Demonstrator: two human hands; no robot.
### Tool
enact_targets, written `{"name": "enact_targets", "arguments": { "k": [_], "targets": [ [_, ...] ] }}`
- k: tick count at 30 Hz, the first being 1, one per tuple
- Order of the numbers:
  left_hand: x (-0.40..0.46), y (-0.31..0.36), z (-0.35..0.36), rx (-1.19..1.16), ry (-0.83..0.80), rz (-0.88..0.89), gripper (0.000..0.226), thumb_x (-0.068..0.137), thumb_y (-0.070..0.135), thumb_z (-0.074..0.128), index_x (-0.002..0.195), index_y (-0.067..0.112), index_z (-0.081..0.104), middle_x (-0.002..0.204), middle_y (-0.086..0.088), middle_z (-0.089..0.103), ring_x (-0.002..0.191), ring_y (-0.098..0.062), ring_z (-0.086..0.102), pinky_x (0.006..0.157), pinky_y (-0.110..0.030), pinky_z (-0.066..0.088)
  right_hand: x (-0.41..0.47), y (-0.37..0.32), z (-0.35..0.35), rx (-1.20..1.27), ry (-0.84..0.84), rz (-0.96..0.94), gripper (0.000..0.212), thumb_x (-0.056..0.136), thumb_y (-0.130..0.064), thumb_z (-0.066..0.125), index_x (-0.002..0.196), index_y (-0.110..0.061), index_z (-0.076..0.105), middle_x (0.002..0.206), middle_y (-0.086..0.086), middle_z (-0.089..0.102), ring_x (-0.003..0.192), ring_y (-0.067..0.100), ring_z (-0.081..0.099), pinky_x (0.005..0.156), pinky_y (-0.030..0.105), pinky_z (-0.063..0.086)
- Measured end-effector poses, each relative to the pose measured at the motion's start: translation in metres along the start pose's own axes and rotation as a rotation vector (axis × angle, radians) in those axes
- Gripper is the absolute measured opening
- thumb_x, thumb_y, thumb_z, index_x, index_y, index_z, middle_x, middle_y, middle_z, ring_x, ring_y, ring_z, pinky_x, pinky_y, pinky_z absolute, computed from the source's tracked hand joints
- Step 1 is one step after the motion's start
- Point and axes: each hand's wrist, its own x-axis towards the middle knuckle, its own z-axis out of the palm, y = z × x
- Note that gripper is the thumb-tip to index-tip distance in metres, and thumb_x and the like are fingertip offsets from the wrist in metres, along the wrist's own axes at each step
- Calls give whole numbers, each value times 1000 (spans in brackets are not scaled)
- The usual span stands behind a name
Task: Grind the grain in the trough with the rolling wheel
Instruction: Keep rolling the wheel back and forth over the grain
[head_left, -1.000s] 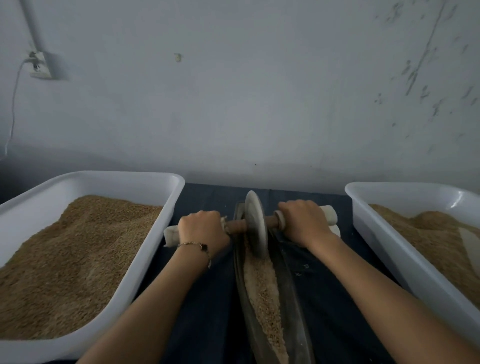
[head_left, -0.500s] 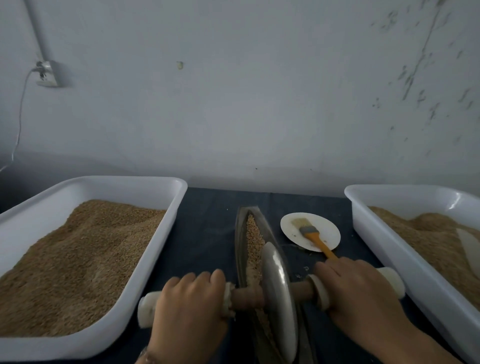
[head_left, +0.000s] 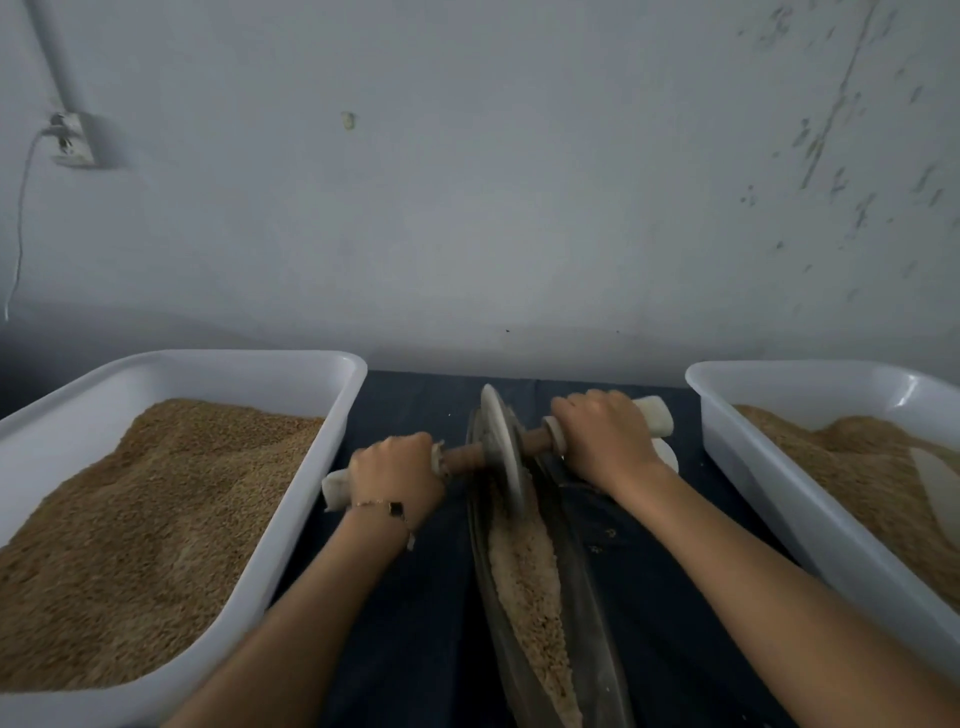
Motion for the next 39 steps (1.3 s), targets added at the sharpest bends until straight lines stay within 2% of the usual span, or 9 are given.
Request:
{"name": "enact_targets", "arguments": {
  "k": [11, 14, 17, 19, 21, 24, 29, 35, 39],
  "targets": [
    [-59, 7, -13, 127, 125, 202, 19, 86, 38, 57, 84, 28, 40, 81, 11, 50, 73, -10, 45, 69, -26, 33, -74, -7, -9, 118, -31, 95, 16, 79, -20, 65, 79, -27, 50, 83, -6, 59, 76, 16, 55, 64, 28, 38],
    [-101, 10, -32, 95, 148, 300, 35, 52, 29, 82, 71, 23, 53, 64, 5, 55, 55, -14, 52, 55, -27, 31, -115, -14, -32, 202, 29, 81, 42, 49, -11, 85, 65, -27, 50, 61, -7, 55, 53, 10, 49, 47, 24, 36],
    [-127, 9, -44, 90, 192, 365, 43, 27, 17, 85, 53, 20, 50, 46, 3, 46, 38, -19, 45, 43, -28, 27, -138, -15, -53, 179, 1, 17, 55, 28, -14, 89, 61, -31, 47, 54, -12, 44, 49, 4, 32, 48, 15, 20],
    [-133, 9, -45, 108, 201, 374, 44, 22, 16, 83, 51, 20, 50, 44, 3, 45, 37, -20, 45, 40, -28, 29, -140, -12, -58, 189, -45, -3, 55, 28, -19, 89, 62, -32, 47, 55, -12, 44, 52, 2, 29, 48, 15, 22],
    [-131, 8, -43, 92, 189, 353, 46, 21, 16, 85, 49, 20, 49, 43, 4, 44, 35, -19, 44, 42, -27, 25, -135, -12, -55, 155, -129, -13, 43, 50, -28, 85, 72, -34, 48, 66, -12, 51, 60, 3, 38, 56, 20, 35],
    [-114, 9, -32, 64, 152, 321, 46, 26, 17, 86, 52, 20, 49, 45, 3, 47, 38, -19, 46, 44, -28, 25, -117, -8, -39, 110, -209, 56, 15, 83, -32, 58, 83, -37, 44, 86, -14, 53, 79, 4, 47, 71, 22, 36],
    [-52, 12, -18, 200, 106, 153, 9, 88, 28, 55, 91, 26, 48, 91, 8, 60, 81, -13, 54, 71, -27, 33, -61, -2, -7, 146, -130, 127, 12, 85, -27, 55, 81, -29, 44, 91, -7, 61, 83, 16, 56, 66, 28, 33],
    [5, 11, -6, 161, 105, 47, 9, 91, 29, 53, 89, 23, 47, 90, 4, 61, 86, -16, 58, 72, -28, 35, -5, 8, 11, -1, -67, 91, 9, 83, -20, 54, 90, -23, 50, 95, -2, 63, 88, 22, 57, 67, 32, 28],
    [-4, 7, -2, 190, 157, 43, 16, 89, 29, 56, 83, 23, 42, 76, 7, 48, 71, -12, 44, 68, -26, 32, -13, 9, 13, 27, -22, 62, 10, 83, -24, 58, 85, -24, 48, 90, -4, 62, 82, 20, 56, 65, 31, 28]
  ]
}}
